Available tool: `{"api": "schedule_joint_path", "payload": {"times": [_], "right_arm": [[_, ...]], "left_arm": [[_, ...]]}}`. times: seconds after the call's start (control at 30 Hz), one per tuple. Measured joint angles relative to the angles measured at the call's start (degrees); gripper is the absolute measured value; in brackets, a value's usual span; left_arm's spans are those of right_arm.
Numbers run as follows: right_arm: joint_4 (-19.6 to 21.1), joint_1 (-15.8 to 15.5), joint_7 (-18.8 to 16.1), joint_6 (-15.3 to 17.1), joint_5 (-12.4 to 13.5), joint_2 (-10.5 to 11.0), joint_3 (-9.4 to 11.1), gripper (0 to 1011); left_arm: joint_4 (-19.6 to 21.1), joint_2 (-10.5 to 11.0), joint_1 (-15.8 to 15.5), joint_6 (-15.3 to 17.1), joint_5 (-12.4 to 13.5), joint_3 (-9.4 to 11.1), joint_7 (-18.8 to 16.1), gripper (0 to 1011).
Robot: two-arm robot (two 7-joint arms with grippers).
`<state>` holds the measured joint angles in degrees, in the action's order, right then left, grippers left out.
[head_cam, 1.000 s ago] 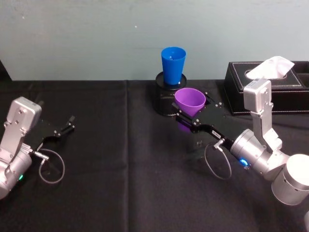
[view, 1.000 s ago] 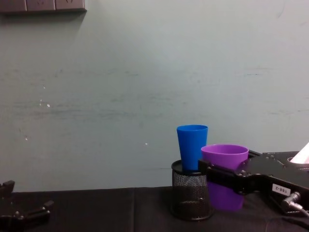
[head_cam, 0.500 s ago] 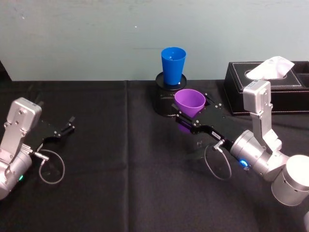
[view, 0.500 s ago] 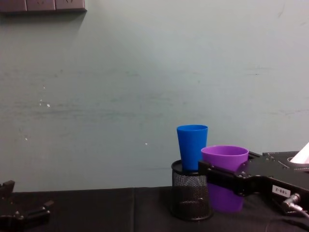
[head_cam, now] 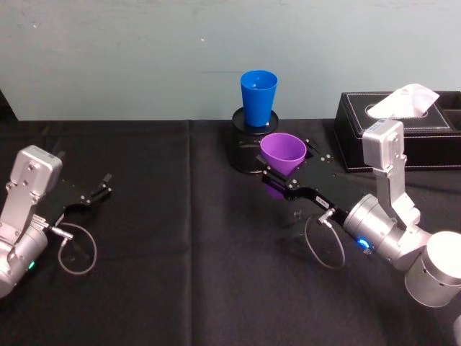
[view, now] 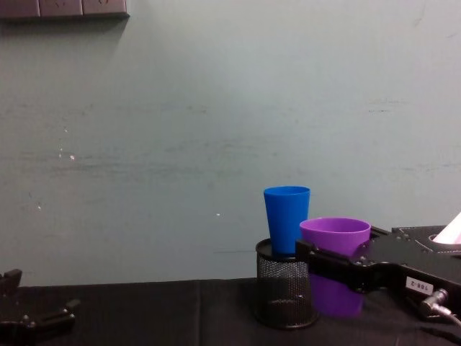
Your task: Pick up one cup with a gripper and tap it against the other cup.
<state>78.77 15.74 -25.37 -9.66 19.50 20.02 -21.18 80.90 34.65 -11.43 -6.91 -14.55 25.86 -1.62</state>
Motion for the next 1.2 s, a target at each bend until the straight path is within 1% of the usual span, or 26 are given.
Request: {"api": "schedule_joint_path", "payload": {"times": [1.2], "right_arm": [[0.0, 0.0, 0.0, 0.0, 0.0, 0.0, 0.0, 751]], "left_arm": [[0.0, 0.0, 0.0, 0.0, 0.0, 0.0, 0.0, 1000]]}}
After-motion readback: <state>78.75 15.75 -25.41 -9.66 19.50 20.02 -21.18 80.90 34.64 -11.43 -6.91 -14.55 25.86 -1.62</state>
